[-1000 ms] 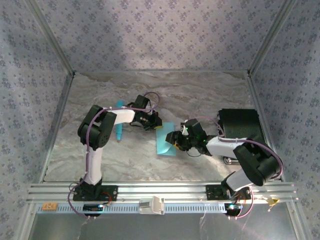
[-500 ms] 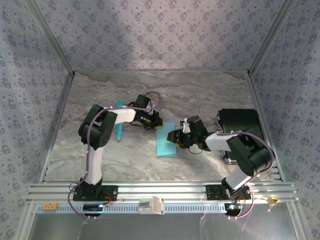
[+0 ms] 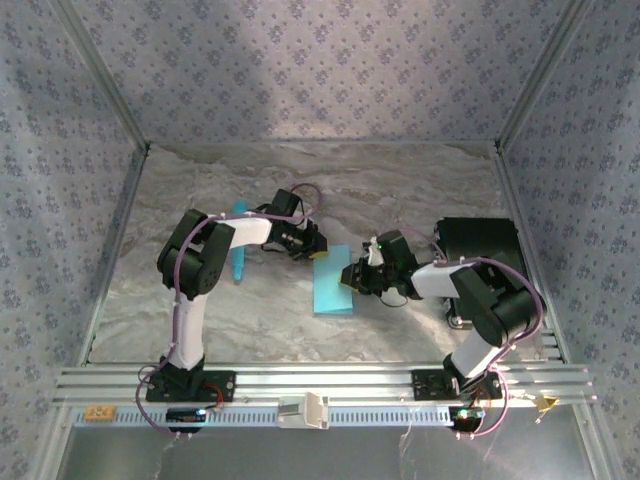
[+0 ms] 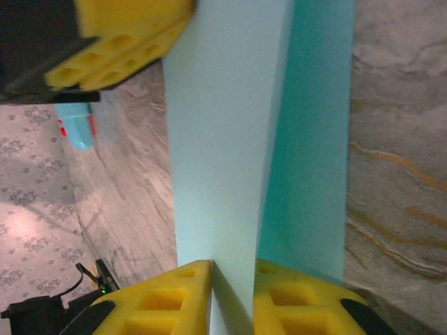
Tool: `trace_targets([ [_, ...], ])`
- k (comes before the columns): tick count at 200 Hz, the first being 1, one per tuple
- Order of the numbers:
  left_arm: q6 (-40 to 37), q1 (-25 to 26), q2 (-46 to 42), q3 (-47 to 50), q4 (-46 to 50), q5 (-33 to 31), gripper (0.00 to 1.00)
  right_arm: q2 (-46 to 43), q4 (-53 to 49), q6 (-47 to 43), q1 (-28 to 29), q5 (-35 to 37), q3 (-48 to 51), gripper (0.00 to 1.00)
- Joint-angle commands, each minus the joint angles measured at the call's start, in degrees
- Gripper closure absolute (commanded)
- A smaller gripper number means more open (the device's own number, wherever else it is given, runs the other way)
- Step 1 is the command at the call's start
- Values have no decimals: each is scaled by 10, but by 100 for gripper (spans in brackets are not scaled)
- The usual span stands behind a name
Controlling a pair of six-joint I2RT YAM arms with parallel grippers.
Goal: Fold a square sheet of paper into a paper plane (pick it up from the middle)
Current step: Fold the triangle a second time at the center of the table.
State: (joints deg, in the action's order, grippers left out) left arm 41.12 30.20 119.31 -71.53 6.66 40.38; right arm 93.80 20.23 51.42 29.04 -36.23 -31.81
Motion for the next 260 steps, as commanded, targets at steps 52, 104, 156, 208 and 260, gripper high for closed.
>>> trace_targets([
  [52,-63,20,-129,-8,57,-30,35,21,7,71,39,106,-9,91],
  [104,-123,33,-218,65,47,-98,35,26,27,104,44,118,-20,83],
  [156,-210,101,-328,236,-130,-152,43,-13,-29,50,19,72,-27,78],
  [208,-306,210,-362,263,-91,-295,46,-8,-25,49,8,38,-32,85],
  [260,-359,280,-323,226,-10,-394,45,-13,-75,57,5,48,-48,88],
])
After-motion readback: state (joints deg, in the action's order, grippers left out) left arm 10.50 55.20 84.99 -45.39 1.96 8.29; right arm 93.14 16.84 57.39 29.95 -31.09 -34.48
